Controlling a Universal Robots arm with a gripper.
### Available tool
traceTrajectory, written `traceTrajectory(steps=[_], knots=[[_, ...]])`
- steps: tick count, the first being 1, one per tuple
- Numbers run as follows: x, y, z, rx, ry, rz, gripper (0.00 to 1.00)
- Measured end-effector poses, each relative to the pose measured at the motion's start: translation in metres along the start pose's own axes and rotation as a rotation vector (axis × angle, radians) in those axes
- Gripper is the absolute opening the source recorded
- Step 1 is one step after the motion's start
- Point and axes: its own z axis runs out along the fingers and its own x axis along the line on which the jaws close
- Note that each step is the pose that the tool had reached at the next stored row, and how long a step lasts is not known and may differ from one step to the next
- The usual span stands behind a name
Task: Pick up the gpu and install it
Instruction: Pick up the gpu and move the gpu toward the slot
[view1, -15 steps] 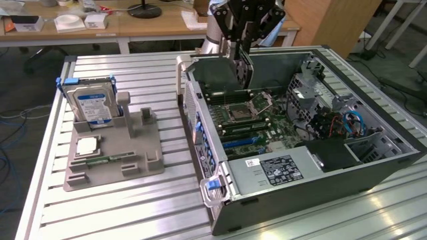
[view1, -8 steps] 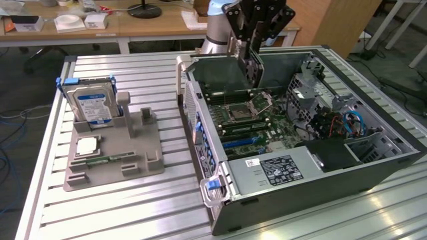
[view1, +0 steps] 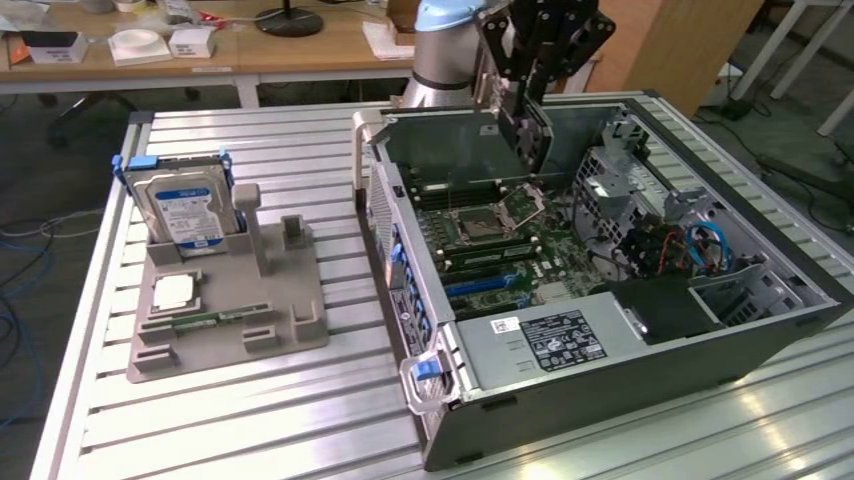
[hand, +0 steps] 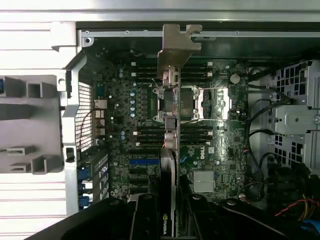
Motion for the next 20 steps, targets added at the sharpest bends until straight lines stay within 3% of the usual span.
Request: traceTrajectory(steps=[12,20], knots=[[-0.039,0.0012,-0.0007,0.0001,0.0026,0.000,0.26],[-0.040,0.0012,-0.0007,0.0001,0.0026,0.000,0.26]])
